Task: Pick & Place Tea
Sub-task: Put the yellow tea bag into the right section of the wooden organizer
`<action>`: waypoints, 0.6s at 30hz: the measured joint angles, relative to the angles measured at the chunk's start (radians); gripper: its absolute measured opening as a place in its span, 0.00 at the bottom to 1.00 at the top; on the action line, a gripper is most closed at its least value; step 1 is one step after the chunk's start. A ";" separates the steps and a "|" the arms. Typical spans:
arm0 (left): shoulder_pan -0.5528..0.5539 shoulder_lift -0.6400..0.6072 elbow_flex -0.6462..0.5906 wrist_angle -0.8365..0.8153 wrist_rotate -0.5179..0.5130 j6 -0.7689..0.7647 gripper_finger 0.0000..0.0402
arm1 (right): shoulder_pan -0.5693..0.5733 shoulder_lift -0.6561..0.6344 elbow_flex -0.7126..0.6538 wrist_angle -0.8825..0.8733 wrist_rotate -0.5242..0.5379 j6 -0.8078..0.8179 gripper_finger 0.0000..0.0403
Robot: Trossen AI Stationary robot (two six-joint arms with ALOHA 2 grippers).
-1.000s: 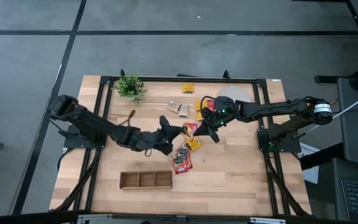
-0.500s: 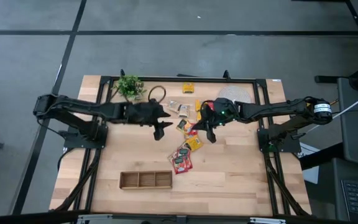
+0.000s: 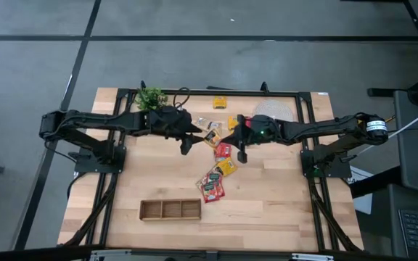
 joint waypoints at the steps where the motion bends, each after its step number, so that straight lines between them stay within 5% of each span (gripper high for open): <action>1: 0.000 0.000 0.000 0.009 0.017 0.008 0.50 | 0.000 0.000 0.000 0.015 0.000 -0.003 0.00; 10: -0.001 0.001 0.000 0.041 0.013 0.013 0.47 | 0.000 0.000 0.000 0.088 0.000 -0.021 0.01; 18: -0.001 0.001 0.000 0.045 0.003 0.026 0.18 | 0.000 0.000 0.000 0.090 0.000 -0.018 0.01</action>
